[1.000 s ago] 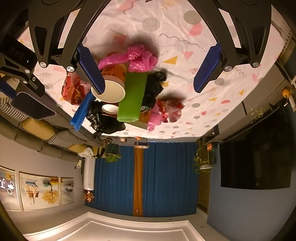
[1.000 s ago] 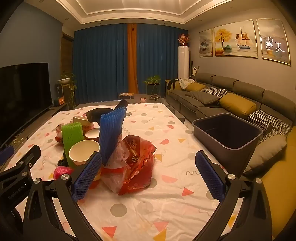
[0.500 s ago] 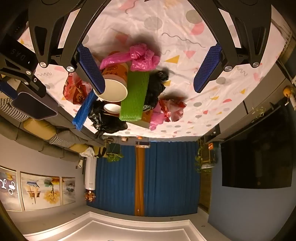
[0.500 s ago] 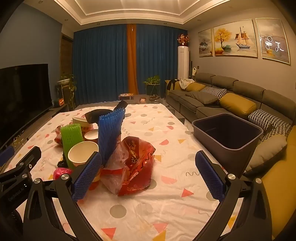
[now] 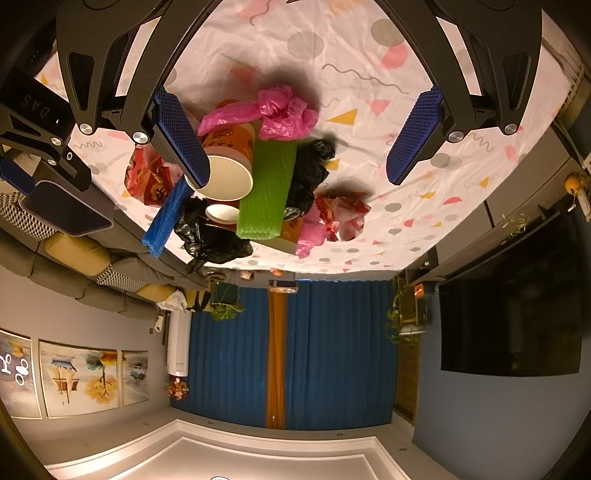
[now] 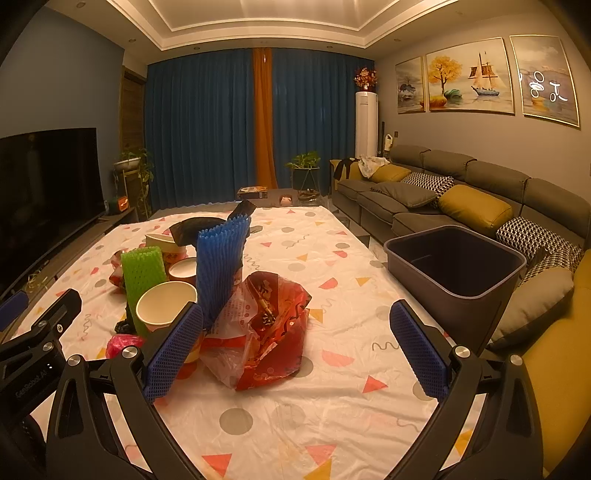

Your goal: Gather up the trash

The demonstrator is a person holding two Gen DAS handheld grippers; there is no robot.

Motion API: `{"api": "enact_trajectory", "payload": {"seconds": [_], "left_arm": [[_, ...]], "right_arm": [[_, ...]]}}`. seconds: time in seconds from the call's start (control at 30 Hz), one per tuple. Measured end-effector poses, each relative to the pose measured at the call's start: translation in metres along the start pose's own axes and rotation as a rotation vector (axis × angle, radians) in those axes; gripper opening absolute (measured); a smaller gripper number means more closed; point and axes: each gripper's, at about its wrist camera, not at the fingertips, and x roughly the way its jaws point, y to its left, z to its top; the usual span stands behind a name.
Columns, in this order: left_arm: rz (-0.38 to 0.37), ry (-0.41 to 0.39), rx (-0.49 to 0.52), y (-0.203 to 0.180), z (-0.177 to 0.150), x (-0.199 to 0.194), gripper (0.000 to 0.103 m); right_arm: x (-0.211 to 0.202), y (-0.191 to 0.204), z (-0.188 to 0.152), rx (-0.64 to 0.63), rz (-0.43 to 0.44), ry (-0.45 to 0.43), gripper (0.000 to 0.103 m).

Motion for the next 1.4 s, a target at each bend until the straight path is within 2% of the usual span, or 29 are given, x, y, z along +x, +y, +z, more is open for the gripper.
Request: {"api": "enact_trajectory", "payload": {"seconds": [1.4], "left_arm": [[0.001, 0.007, -0.010, -0.0028, -0.0059, 0.0080, 0.095]], "right_arm": [[0.0045, -0.0019, -0.0022, 0.010, 0.008, 0.001, 0.098]]}}
